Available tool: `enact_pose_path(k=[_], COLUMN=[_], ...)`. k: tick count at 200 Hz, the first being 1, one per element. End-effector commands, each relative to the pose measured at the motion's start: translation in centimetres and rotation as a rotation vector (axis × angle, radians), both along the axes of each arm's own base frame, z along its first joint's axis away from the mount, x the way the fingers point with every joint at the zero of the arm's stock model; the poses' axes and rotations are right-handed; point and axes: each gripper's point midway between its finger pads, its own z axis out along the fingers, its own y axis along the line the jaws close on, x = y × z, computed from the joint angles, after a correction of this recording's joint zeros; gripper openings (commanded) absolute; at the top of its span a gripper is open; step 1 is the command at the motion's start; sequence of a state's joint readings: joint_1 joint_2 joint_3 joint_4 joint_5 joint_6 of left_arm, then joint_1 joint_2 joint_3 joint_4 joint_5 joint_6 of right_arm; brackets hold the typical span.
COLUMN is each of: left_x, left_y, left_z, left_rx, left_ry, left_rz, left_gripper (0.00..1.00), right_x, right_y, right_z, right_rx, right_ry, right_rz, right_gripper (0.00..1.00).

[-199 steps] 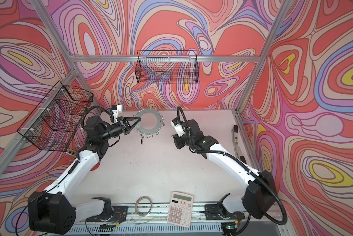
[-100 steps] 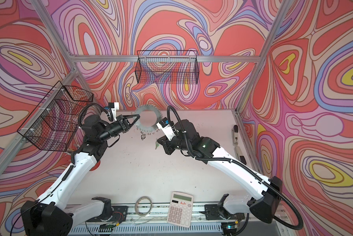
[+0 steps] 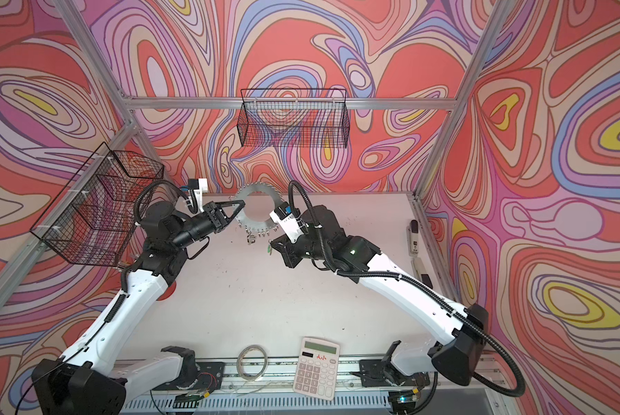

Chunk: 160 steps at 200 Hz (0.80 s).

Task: Attach keys to a key ring
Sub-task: Insert the key into the keyring.

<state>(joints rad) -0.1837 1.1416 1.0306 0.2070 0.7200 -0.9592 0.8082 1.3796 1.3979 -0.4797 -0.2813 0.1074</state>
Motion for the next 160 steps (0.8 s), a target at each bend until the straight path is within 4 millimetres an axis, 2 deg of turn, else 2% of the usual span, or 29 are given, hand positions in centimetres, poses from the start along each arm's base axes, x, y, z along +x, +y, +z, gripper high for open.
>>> enact_pose_path(k=[1, 68, 107, 160], left_x=[-0.9, -1.3, -1.4, -1.3], left_y=[0.0, -0.1, 0.0, 0.1], left_z=[2.5, 2.7, 2.6, 2.5], left_rx=[-0.002, 0.01, 0.015, 0.022], left_ry=[-0.085, -0.101, -0.104, -0.1], left_rz=[-0.002, -0.009, -0.005, 0.008], left_gripper=[0.0, 0.0, 0.0, 0.0], right_x=[0.5, 1.1, 1.1, 1.1], right_y=[0.4, 0.7, 0.9, 1.2], right_z=[0.3, -1.0, -0.3, -0.9], right_rx=[-0.005, -0.034, -0.003, 0.005], right_ry=[-0.002, 0.042, 0.055, 0.092], right_rz=[-0.006, -0.031, -0.039, -0.044], right_gripper=[0.0, 0.0, 0.0, 0.0])
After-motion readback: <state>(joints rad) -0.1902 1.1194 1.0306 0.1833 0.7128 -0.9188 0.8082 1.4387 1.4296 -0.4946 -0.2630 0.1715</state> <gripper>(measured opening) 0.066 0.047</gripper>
